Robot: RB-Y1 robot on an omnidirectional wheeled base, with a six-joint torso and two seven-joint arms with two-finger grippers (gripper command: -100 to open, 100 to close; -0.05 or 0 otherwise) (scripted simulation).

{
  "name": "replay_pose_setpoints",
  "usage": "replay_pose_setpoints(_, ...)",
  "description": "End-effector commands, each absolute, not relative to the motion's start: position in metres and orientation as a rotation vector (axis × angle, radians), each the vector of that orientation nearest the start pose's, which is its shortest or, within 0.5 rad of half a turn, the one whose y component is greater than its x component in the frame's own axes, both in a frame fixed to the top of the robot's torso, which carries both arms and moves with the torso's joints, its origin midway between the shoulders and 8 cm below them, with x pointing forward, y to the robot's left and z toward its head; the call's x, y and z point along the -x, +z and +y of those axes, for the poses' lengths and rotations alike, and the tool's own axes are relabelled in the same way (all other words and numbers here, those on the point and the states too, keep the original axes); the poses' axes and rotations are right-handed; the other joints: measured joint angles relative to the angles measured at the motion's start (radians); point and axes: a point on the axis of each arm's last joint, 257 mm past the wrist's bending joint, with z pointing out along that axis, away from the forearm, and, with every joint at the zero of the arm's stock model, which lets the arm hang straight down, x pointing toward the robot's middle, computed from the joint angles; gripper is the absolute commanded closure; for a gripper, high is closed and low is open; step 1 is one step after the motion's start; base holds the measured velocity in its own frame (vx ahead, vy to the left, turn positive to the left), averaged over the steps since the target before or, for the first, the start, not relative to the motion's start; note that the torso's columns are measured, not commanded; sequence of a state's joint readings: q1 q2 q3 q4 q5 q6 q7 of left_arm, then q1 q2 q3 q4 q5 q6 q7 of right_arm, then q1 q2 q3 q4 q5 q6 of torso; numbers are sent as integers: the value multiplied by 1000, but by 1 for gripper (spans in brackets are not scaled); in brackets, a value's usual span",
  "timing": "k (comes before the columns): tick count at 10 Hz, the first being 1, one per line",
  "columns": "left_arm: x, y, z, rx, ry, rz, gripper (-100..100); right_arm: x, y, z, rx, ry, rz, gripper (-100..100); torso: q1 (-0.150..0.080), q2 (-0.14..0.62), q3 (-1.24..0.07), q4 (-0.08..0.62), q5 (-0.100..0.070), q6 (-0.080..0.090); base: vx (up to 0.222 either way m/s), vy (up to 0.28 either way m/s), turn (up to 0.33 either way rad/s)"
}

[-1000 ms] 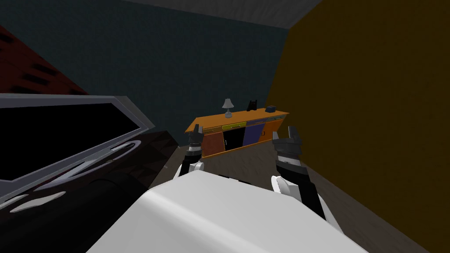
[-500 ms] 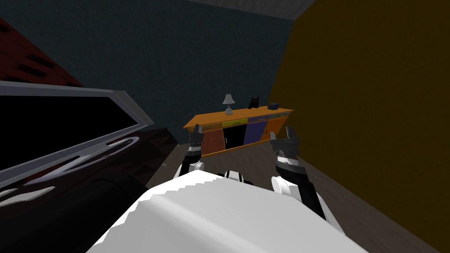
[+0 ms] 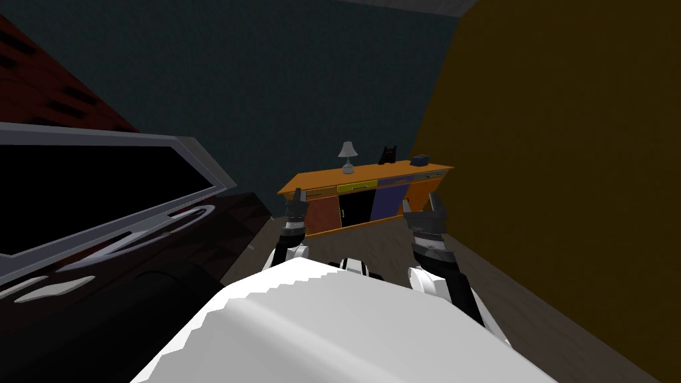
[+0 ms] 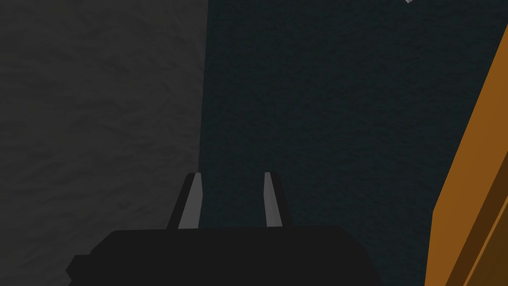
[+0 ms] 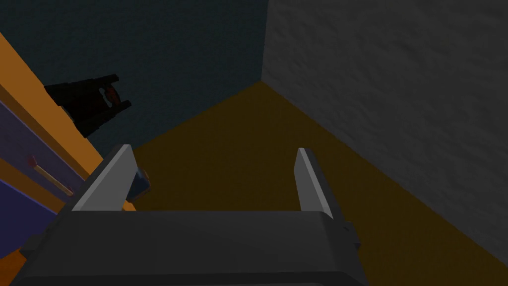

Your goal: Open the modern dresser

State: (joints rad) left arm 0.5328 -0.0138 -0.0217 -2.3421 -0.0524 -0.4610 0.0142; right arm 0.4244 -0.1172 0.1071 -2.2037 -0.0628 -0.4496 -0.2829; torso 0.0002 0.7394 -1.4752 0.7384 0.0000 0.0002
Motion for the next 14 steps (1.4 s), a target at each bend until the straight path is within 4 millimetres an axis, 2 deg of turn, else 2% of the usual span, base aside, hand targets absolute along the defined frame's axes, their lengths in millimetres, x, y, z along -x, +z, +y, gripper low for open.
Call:
replay_pose_setpoints(1,-338,34,270,649,-1289,631,0,-377,-3,-229,-828,1797,632,-100,0,-1,0,0,0,0,41,-14,60)
replay_pose_setpoints(14,-338,34,270,649,-1289,631,0,-380,-23,-206,-1020,2316,390,-100,0,-1,-1,0,0,-1,55,-21,75)
